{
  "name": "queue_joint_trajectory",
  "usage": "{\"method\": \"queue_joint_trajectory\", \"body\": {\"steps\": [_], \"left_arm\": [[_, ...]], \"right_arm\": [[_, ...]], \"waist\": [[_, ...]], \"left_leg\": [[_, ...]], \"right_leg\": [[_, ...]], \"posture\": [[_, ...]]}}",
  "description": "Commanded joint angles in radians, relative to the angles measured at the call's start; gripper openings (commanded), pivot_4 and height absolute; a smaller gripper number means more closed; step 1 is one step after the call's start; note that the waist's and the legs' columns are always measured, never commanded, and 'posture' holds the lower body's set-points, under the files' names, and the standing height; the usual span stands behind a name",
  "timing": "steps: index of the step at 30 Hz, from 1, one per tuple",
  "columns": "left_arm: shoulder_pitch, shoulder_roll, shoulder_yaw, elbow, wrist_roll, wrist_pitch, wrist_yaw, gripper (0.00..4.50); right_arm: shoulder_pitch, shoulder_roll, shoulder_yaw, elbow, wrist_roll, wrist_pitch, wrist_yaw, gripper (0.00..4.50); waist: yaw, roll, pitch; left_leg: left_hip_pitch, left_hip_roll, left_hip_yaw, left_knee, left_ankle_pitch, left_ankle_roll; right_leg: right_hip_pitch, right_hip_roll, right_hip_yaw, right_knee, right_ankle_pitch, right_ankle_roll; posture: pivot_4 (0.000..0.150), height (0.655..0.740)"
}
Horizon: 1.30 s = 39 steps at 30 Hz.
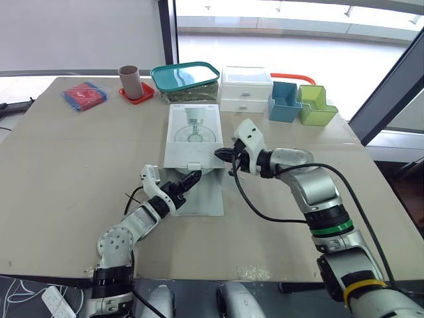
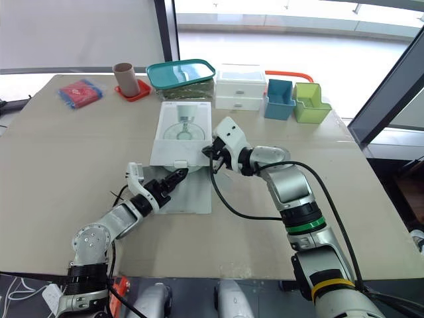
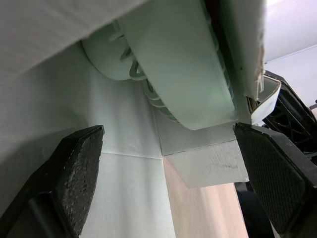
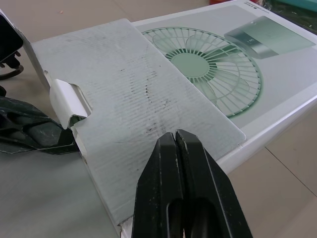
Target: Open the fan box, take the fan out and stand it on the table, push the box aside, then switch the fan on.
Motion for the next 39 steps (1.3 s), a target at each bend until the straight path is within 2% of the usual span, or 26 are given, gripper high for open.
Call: {"method": "queue_joint_trajectory", "body": {"steps": [1, 7, 12, 13, 14, 24, 34, 38, 39], "left_arm": [[-0.008, -0.007, 0.020, -0.020, -0.020, -0.014, -0.013, 4.44], [-0.009, -0.016, 0.028, -0.017, -0.017, -0.025, -0.007, 4.44], [-0.013, -0.023, 0.030, -0.008, -0.013, -0.030, -0.006, 3.08], [-0.015, -0.026, 0.030, -0.004, -0.011, -0.032, -0.005, 2.59], [-0.016, -0.031, 0.031, 0.000, -0.009, -0.037, -0.007, 2.33], [-0.013, -0.041, 0.038, -0.003, -0.012, -0.044, -0.003, 2.33], [0.014, -0.015, 0.062, -0.039, -0.067, -0.028, 0.025, 2.33], [0.017, -0.002, 0.055, -0.051, -0.072, -0.023, 0.019, 1.23], [0.019, 0.002, 0.054, -0.054, -0.075, -0.020, 0.023, 1.23]], "right_arm": [[0.015, -0.008, 0.001, -0.022, -0.011, 0.000, -0.009, 0.00], [0.019, -0.007, 0.006, -0.022, -0.012, -0.003, -0.010, 0.00], [0.022, -0.008, 0.008, -0.022, -0.013, -0.005, -0.011, 0.00], [0.024, -0.008, 0.009, -0.023, -0.013, -0.005, -0.012, 0.00], [0.025, -0.008, 0.010, -0.024, -0.014, -0.006, -0.012, 0.00], [0.029, -0.003, 0.012, -0.027, -0.016, -0.004, -0.014, 0.00], [0.026, 0.008, 0.012, -0.020, -0.016, -0.009, -0.019, 0.00], [0.028, 0.012, 0.013, -0.018, -0.018, -0.013, -0.022, 0.00], [0.029, 0.013, 0.013, -0.018, -0.018, -0.013, -0.023, 0.00]], "waist": [[0.000, 0.000, 0.000], [0.000, 0.000, 0.000], [0.000, 0.000, 0.000], [0.000, 0.000, 0.000], [0.000, 0.000, 0.000], [0.000, 0.000, 0.000], [-0.001, 0.000, 0.000], [-0.001, 0.000, 0.000], [-0.001, 0.000, 0.000]], "left_leg": [[0.000, 0.000, 0.000, 0.000, 0.000, 0.000], [0.000, 0.000, 0.000, 0.000, 0.000, 0.000], [0.000, 0.000, 0.000, 0.000, 0.000, 0.000], [0.000, 0.000, 0.000, 0.000, 0.000, 0.000], [0.000, 0.000, 0.000, 0.000, 0.000, 0.000], [0.000, 0.000, 0.000, 0.000, 0.001, -0.001], [0.000, 0.000, 0.000, -0.001, 0.001, -0.001], [0.000, 0.000, 0.000, -0.001, 0.001, -0.001], [0.000, 0.000, 0.000, -0.001, 0.001, -0.001]], "right_leg": [[0.000, 0.000, 0.000, 0.000, 0.000, 0.000], [0.000, 0.000, 0.000, 0.000, 0.000, 0.000], [0.000, 0.000, 0.000, -0.001, 0.000, 0.000], [0.000, 0.000, 0.000, -0.001, 0.000, 0.000], [0.000, 0.000, 0.000, -0.001, 0.000, 0.000], [0.000, 0.000, 0.000, -0.002, 0.000, 0.002], [0.000, 0.000, 0.000, -0.002, -0.001, 0.003], [0.000, 0.000, 0.000, -0.003, -0.001, 0.003], [0.000, 0.000, 0.000, -0.003, -0.001, 0.003]], "posture": [[0.150, 0.7400], [0.150, 0.7400], [0.150, 0.7400], [0.150, 0.7400], [0.150, 0.7400], [0.150, 0.7400], [0.150, 0.7400], [0.150, 0.7400], [0.150, 0.7400]]}}
